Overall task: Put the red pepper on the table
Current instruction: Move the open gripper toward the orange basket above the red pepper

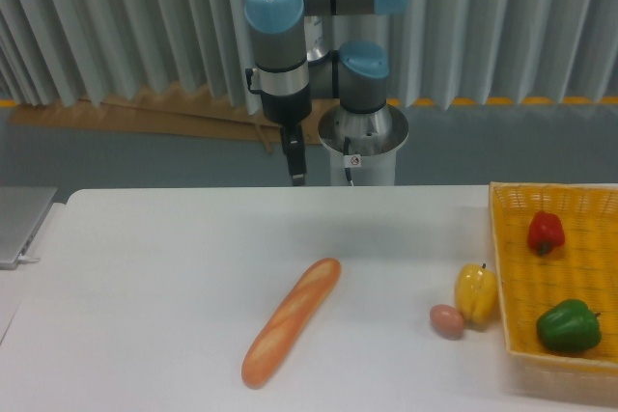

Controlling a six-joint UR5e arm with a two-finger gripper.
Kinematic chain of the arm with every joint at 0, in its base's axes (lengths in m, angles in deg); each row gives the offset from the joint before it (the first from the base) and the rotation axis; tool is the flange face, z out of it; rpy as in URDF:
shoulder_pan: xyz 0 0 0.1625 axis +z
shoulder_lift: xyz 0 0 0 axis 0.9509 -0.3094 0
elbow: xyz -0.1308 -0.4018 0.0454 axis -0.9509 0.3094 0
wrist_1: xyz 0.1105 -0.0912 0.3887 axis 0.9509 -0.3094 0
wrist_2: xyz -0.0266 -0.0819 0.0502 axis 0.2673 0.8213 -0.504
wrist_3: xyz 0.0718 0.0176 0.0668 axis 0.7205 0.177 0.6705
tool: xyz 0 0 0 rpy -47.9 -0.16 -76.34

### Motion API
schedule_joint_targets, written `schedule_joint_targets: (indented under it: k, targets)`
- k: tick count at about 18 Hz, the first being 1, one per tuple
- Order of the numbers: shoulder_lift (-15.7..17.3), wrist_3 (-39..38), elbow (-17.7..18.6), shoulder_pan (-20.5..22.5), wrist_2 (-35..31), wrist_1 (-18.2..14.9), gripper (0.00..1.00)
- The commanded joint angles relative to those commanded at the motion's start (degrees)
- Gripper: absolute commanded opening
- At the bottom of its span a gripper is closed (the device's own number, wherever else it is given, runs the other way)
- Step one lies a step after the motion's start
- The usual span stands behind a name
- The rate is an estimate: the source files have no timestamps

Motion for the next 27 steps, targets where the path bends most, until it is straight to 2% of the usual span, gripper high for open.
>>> schedule_joint_targets:
  k: [8,11,14,17,27]
  targets:
    - [-0.19,-1.87,0.27,11.96,-0.07,0.1,1.0]
    - [-0.28,-1.87,0.1,15.05,0.19,0.02,1.0]
    - [-1.41,-2.31,-0.08,15.49,0.1,0.19,1.0]
    - [-1.59,-3.98,0.01,15.41,0.01,1.95,1.0]
    - [-2.74,-4.07,0.36,16.11,0.45,2.04,1.0]
